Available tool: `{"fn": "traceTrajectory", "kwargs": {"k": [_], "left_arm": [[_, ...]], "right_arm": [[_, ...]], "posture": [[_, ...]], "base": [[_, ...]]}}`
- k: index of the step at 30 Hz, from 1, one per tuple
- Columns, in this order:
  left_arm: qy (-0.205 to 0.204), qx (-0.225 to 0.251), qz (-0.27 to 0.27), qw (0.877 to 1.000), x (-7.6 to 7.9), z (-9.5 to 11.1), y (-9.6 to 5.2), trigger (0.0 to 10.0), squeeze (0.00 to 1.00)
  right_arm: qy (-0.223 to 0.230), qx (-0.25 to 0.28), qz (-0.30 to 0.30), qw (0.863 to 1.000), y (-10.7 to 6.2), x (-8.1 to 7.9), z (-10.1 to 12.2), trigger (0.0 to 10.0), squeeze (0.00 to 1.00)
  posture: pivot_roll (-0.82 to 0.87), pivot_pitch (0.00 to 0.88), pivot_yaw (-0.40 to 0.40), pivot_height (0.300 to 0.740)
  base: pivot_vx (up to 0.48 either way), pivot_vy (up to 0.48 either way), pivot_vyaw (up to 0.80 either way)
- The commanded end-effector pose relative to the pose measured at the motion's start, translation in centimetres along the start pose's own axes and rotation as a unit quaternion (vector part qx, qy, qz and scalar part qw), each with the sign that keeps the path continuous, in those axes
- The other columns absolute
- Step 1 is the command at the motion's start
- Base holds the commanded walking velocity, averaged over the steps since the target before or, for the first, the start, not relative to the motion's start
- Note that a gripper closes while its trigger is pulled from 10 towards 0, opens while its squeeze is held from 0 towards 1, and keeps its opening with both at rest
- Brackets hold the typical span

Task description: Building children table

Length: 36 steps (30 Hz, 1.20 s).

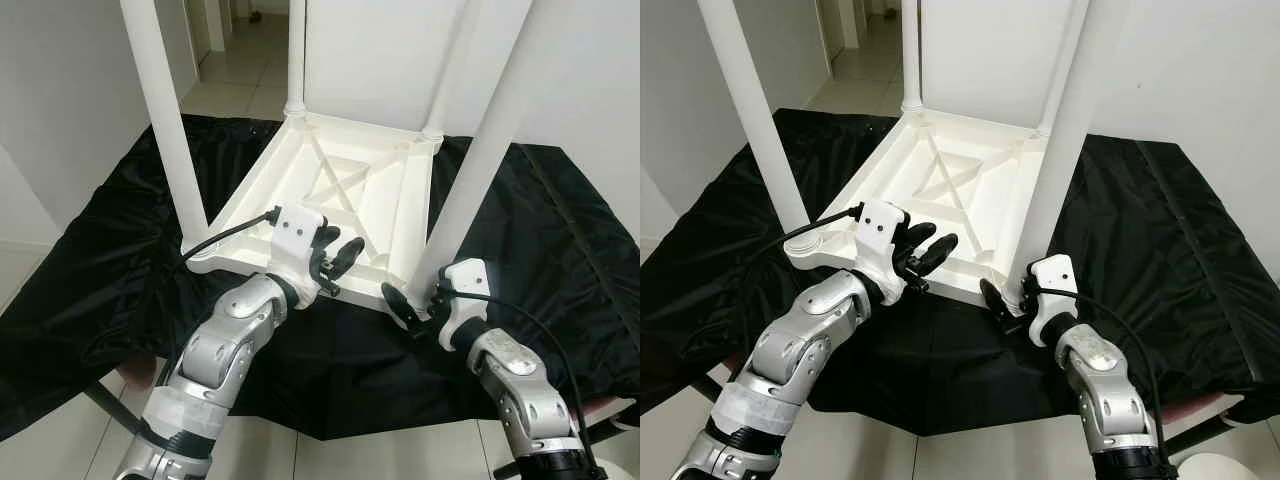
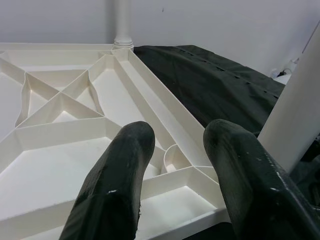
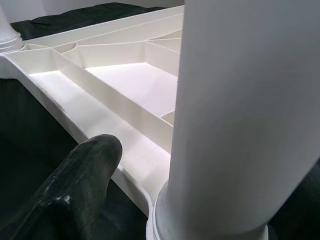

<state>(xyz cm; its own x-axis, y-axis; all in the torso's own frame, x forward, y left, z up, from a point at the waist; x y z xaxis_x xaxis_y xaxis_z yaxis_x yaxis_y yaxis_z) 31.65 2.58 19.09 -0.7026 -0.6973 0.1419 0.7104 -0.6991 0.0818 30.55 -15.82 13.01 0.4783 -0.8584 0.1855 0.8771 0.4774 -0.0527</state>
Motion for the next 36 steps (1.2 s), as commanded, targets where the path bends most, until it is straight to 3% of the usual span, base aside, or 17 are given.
{"fn": "traceTrajectory", "kwargs": {"k": [1,2,8,9,10,11,12,13,14,23,24,25,36], "left_arm": [[0.005,-0.003,-0.028,1.0,0.4,0.1,0.0,10.0,0.0],[0.012,-0.007,-0.03,0.999,0.3,0.2,0.1,10.0,0.0],[0.013,-0.006,-0.036,0.999,0.4,0.4,0.5,10.0,0.0],[0.014,-0.005,-0.037,0.999,0.4,0.4,0.6,10.0,0.0],[0.014,-0.004,-0.039,0.999,0.5,0.5,0.7,10.0,0.0],[0.014,-0.004,-0.039,0.999,0.5,0.5,0.7,10.0,0.0],[0.015,-0.004,-0.04,0.999,0.5,0.5,0.8,10.0,0.0],[0.015,-0.004,-0.04,0.999,0.5,0.5,0.8,10.0,0.0],[0.015,-0.004,-0.04,0.999,0.5,0.6,0.8,10.0,0.0],[0.011,-0.002,-0.034,0.999,0.4,0.5,0.7,10.0,0.0],[0.01,-0.001,-0.033,0.999,0.4,0.6,0.7,10.0,0.0],[0.009,-0.001,-0.033,0.999,0.4,0.5,0.8,10.0,0.0],[0.003,-0.002,-0.034,0.999,0.4,0.4,0.9,10.0,0.0]], "right_arm": [[-0.009,0.004,0.026,1.0,0.2,0.0,0.2,10.0,0.0],[-0.03,-0.002,0.054,0.998,0.7,0.9,0.2,10.0,0.0],[-0.05,-0.011,0.076,0.996,1.7,2.2,0.3,10.0,0.0],[-0.056,-0.014,0.082,0.995,2.1,2.5,0.3,9.5,0.0],[-0.064,-0.019,0.09,0.994,2.4,2.7,0.3,4.5,0.0],[-0.064,-0.019,0.09,0.994,2.4,2.7,0.3,4.5,0.0],[-0.069,-0.022,0.098,0.993,2.6,2.8,0.2,0.9,0.0],[-0.069,-0.022,0.098,0.993,2.6,2.8,0.2,0.9,0.0],[-0.072,-0.024,0.104,0.992,2.7,2.9,0.1,0.0,0.0],[-0.055,-0.033,0.133,0.989,2.2,1.8,-1.2,0.0,0.0],[-0.046,-0.033,0.129,0.99,2.1,1.7,-1.3,2.7,0.0],[-0.032,-0.027,0.113,0.993,2.0,1.6,-1.1,10.0,0.0],[-0.015,-0.011,-0.009,1.0,2.2,1.8,-0.7,10.0,0.0]], "posture": [[0.02,0.0,-0.011,0.74],[0.01,0.0,0.003,0.74],[0.01,0.0,0.017,0.74],[0.01,0.0,0.017,0.74],[0.01,0.0,0.017,0.74],[0.01,0.0,0.017,0.74],[0.01,0.0,0.017,0.74],[0.01,0.0,0.017,0.74],[0.01,0.0,0.015,0.74],[0.01,0.0,0.002,0.74],[0.01,0.0,-0.001,0.74],[0.01,0.0,-0.001,0.74],[-0.01,0.007,-0.002,0.74]], "base": [[0.0,0.0,0.0],[0.0,0.0,0.0],[0.0,0.0,0.0],[0.0,0.0,0.0],[0.0,0.0,0.0],[0.0,0.0,0.0],[0.0,0.0,0.0],[0.0,0.0,0.0],[0.0,0.0,0.0],[0.0,0.0,0.0],[0.0,0.0,0.0],[0.0,0.0,0.0],[0.0,0.0,0.0]]}}
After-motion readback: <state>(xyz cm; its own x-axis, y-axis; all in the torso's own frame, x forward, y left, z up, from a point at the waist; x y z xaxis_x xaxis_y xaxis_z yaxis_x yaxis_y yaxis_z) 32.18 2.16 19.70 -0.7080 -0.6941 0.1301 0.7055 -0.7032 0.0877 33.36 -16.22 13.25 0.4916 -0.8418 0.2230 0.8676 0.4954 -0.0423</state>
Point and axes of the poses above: a point about 5 cm out from each wrist's last joint towards the gripper, its own y axis pointing out of the wrist towards the gripper, its own z axis along the axis of the wrist's last joint, x = y × z, the point moved 3 cm from there along y, pointing out of the wrist towards the gripper, and after that the axes turned 5 degrees about -y, right-handed, at the moved point
